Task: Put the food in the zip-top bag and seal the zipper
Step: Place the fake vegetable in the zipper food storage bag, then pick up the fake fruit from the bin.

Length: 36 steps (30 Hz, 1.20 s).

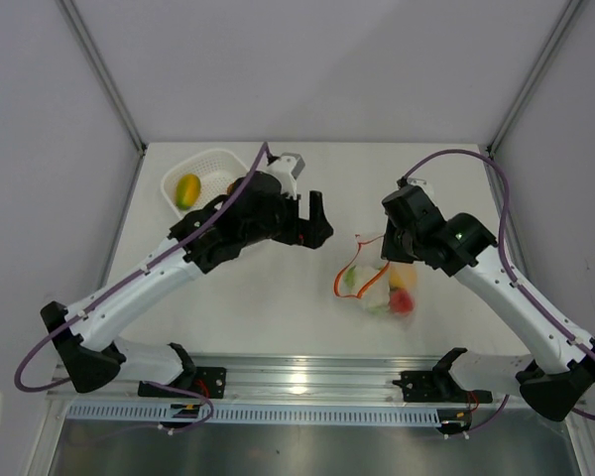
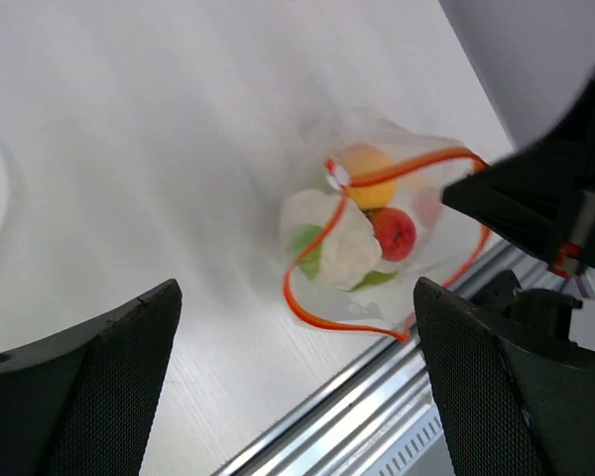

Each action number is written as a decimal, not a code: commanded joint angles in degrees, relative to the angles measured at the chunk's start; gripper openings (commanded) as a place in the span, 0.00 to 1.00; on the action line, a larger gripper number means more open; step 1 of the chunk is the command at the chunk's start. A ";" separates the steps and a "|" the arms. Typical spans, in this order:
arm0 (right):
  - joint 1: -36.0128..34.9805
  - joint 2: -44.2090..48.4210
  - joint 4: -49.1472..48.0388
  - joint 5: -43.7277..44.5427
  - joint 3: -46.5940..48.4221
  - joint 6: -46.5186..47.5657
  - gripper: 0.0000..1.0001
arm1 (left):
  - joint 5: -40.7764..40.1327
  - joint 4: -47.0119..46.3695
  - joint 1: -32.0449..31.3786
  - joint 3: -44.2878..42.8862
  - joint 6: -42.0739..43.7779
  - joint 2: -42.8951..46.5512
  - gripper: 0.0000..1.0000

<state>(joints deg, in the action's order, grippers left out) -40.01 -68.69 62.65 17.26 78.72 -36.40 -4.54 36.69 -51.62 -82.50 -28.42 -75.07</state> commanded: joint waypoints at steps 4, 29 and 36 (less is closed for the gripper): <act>-0.24 1.80 -1.57 0.50 -1.11 0.19 0.00 | -1.87 1.01 13.44 3.75 -2.59 2.12 0.99; 1.34 0.83 -2.97 -0.56 -3.39 2.12 0.00 | -8.03 22.36 40.01 -7.75 -37.49 -26.17 0.99; 1.34 1.18 -2.89 -1.00 -3.22 2.04 0.00 | -6.10 23.44 40.19 -8.47 -40.74 -31.19 1.00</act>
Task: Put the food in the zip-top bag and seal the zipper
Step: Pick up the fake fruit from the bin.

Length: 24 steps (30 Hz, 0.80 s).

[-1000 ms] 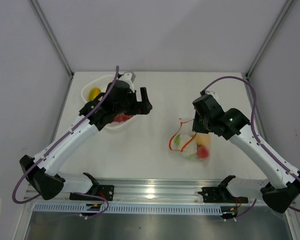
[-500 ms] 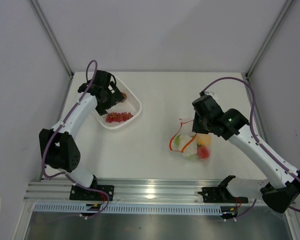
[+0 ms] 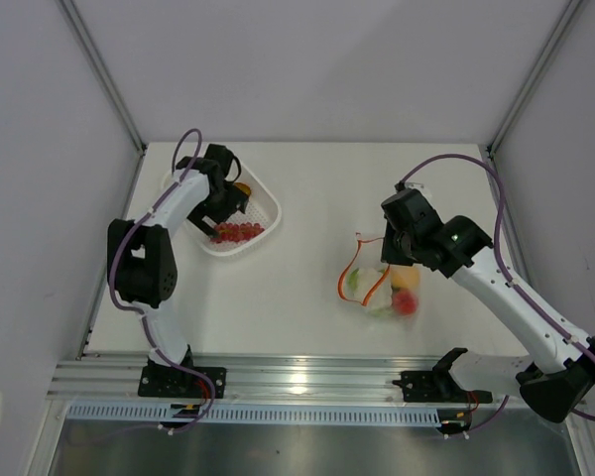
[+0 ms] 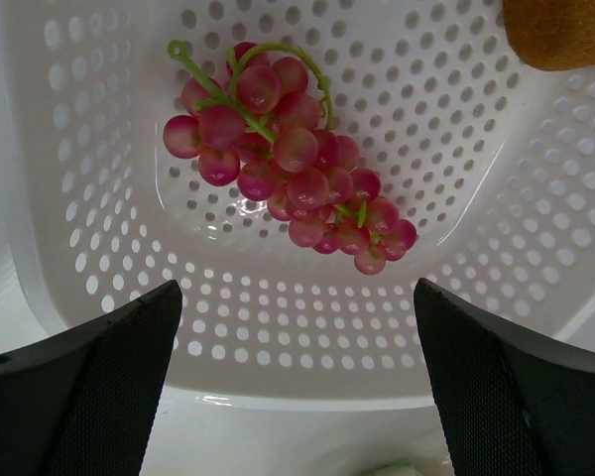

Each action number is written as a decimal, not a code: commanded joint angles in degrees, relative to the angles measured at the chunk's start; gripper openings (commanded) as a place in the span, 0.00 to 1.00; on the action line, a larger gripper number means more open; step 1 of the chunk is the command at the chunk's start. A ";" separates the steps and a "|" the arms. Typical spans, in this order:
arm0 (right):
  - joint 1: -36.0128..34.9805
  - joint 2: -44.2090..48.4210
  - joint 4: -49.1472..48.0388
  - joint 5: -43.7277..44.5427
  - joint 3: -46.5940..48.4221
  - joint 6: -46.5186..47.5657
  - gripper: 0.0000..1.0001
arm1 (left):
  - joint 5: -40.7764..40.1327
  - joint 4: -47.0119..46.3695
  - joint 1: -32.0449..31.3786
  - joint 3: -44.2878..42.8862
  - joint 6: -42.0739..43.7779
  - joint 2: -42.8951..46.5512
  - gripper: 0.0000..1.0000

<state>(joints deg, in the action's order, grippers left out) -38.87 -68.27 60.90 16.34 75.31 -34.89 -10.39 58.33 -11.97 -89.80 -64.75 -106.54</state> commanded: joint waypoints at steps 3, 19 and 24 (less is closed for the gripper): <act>0.20 1.21 -0.79 0.01 0.28 0.62 0.00 | 0.63 1.26 1.42 0.24 -6.35 -0.51 0.99; 0.20 2.00 -1.05 0.10 -0.51 0.62 0.00 | 1.69 4.69 3.18 -6.61 -7.76 -12.11 0.99; 0.20 2.09 -1.40 -0.08 -0.78 0.62 0.00 | 1.78 5.13 3.53 -6.97 -7.93 -12.29 0.99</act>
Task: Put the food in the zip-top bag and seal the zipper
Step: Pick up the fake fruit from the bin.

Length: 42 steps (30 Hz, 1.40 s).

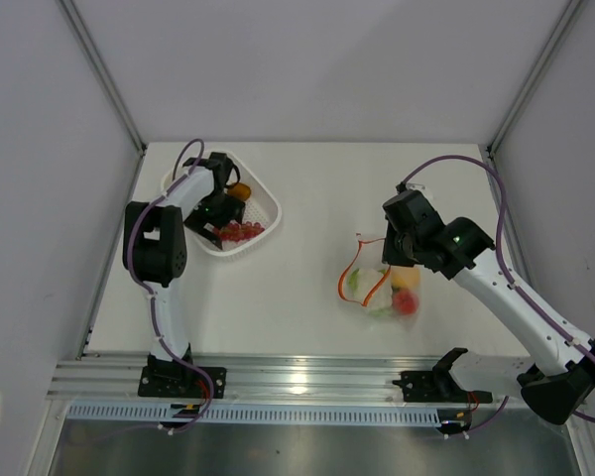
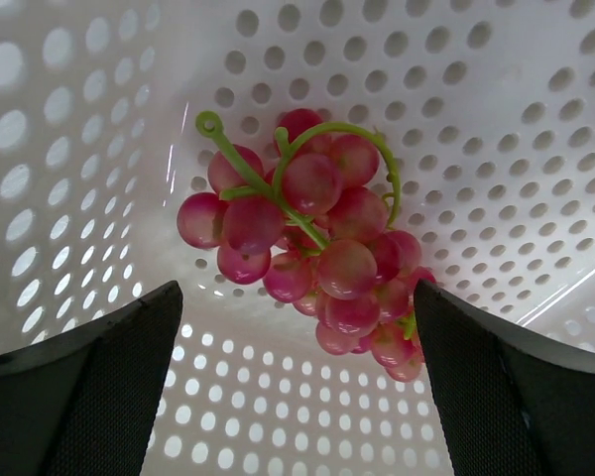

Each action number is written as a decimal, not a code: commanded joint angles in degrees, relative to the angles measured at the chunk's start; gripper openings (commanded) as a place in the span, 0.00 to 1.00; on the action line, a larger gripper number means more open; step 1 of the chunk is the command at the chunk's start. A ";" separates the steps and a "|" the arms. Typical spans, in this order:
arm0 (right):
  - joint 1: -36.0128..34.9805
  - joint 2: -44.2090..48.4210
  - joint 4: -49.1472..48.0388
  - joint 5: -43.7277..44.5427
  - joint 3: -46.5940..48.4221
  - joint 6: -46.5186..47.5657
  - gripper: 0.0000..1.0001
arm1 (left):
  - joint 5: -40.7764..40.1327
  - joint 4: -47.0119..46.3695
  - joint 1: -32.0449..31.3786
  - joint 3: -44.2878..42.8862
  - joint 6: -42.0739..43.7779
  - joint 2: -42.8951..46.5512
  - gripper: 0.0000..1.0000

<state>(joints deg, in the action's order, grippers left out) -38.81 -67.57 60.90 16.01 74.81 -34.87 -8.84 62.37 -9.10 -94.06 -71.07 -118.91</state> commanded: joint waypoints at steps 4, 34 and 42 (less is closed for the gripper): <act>0.05 1.48 -1.49 0.07 -0.10 0.42 0.00 | 0.75 2.05 1.10 -2.97 -1.44 -0.62 0.90; -1.01 2.88 -1.05 0.51 1.57 -0.81 0.00 | 8.40 -29.06 1.28 15.58 18.06 21.08 0.27; -1.01 2.44 -1.58 0.51 2.01 -0.90 0.00 | 15.16 -32.57 -0.12 18.72 25.53 34.07 0.27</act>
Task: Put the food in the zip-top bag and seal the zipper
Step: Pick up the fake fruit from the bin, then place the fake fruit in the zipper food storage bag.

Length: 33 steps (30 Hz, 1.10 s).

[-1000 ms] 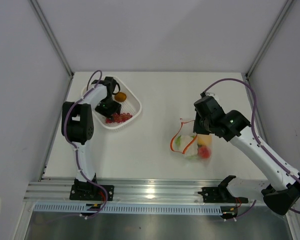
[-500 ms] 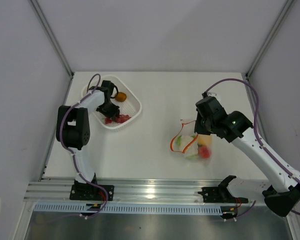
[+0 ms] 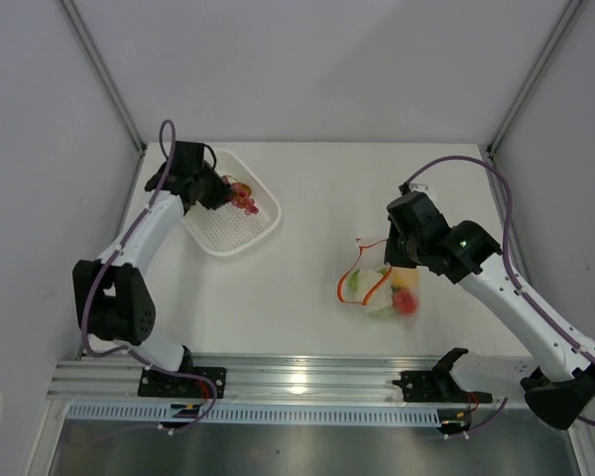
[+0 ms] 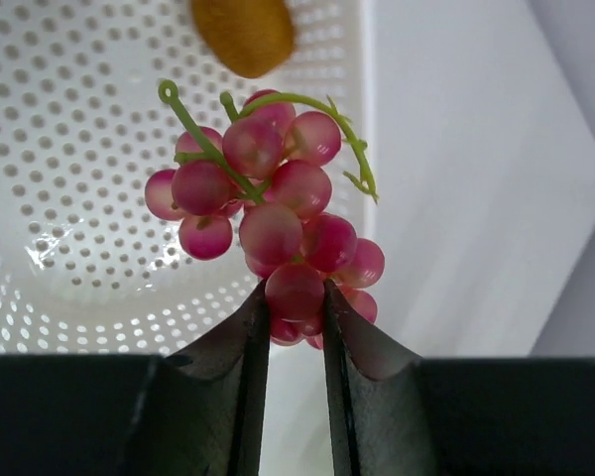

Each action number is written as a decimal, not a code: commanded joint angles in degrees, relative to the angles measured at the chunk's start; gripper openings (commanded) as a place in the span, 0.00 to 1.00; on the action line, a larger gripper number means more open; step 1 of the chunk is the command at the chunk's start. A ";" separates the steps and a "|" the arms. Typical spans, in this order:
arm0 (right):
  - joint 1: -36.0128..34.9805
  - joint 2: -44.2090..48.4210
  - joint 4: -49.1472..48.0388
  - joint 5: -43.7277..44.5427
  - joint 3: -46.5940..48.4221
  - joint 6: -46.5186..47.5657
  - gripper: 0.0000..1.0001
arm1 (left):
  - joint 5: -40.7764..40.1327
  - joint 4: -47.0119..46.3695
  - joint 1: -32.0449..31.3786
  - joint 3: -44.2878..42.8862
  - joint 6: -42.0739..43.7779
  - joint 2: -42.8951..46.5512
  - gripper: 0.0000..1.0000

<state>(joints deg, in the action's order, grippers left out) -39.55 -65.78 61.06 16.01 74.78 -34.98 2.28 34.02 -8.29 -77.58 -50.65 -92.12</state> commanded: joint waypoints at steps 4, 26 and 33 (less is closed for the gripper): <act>-0.26 0.74 -1.99 0.16 2.39 -1.05 0.00 | 15.51 -13.15 -2.42 7.60 8.98 15.37 0.27; 2.11 3.11 -7.79 -7.74 2.39 -4.74 0.00 | 17.51 -35.25 -34.32 23.79 14.88 32.52 0.18; 2.99 3.55 -11.13 -13.45 0.72 -5.80 0.00 | 7.22 -34.47 -42.77 20.55 18.48 29.20 0.21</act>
<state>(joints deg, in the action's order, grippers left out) -36.77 -63.57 54.57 6.20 75.42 -39.29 15.55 2.26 -49.30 -53.63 -35.46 -61.60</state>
